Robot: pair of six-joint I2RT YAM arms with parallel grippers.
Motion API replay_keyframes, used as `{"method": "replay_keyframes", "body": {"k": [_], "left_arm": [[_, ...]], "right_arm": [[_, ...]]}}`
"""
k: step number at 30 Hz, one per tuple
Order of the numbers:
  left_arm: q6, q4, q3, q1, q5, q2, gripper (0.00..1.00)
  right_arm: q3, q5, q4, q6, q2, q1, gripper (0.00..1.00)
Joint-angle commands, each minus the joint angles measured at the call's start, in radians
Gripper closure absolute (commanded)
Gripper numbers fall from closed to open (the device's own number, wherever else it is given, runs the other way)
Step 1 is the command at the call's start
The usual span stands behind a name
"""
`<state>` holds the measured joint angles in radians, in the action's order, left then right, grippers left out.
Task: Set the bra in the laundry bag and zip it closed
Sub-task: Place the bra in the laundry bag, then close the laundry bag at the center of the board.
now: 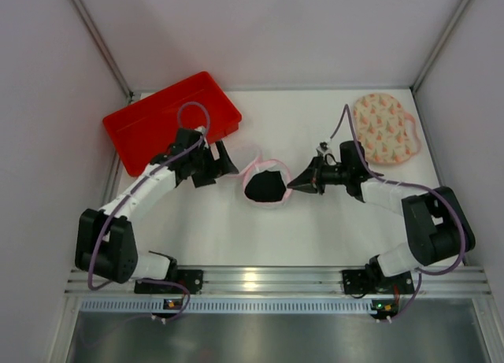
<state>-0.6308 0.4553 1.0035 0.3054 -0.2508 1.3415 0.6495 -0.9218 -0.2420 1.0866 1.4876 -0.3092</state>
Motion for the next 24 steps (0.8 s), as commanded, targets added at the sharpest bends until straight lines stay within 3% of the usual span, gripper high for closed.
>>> {"method": "replay_keyframes", "body": {"k": [1,10,15,24], "left_arm": [[-0.062,-0.039,-0.104,0.003,-0.064,0.05,0.03],[-0.231,-0.289,-0.114,-0.028,-0.071,0.232,0.04],[-0.34,-0.495,-0.167,-0.028,-0.129,0.258,0.07],[-0.428,-0.58,-0.214,-0.028,-0.125,0.287,0.08]], "right_arm": [[-0.016,-0.006,-0.014,-0.043,-0.053,0.018,1.0],[-0.037,-0.026,0.046,-0.102,-0.089,0.033,1.0],[-0.057,-0.026,0.049,-0.093,-0.089,0.032,1.0],[-0.105,-0.017,-0.019,-0.016,-0.098,0.004,0.99]]}}
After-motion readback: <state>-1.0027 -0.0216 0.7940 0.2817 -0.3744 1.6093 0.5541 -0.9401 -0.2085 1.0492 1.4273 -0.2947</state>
